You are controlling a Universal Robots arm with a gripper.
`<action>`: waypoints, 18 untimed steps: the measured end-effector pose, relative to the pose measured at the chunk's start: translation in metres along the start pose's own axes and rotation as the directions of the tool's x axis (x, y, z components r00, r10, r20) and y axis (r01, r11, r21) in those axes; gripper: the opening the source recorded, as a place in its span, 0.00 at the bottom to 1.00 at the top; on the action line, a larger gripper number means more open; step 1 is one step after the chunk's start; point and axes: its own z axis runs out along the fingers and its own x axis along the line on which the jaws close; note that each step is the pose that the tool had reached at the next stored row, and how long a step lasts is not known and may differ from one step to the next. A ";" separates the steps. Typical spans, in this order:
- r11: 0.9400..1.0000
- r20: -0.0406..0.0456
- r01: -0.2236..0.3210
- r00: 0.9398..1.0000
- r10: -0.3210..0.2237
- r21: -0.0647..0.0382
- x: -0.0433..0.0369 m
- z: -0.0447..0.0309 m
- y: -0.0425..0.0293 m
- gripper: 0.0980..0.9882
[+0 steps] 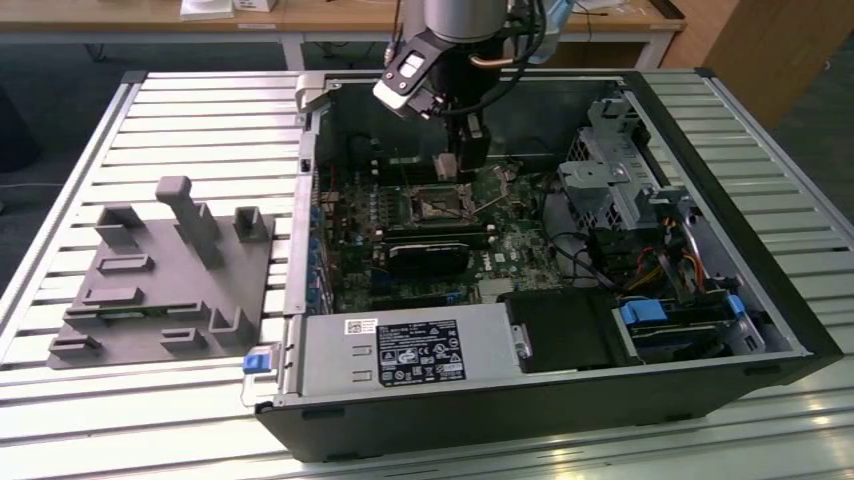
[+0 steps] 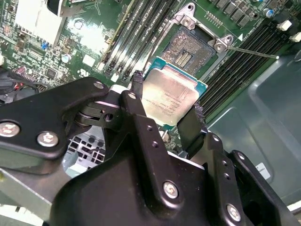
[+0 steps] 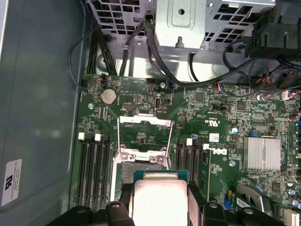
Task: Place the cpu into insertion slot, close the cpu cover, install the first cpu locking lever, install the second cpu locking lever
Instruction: 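Place the cpu into insertion slot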
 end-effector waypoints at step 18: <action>1.000 0.008 -0.018 1.000 0.018 0.000 0.0149 0.0286 -0.0073 0.50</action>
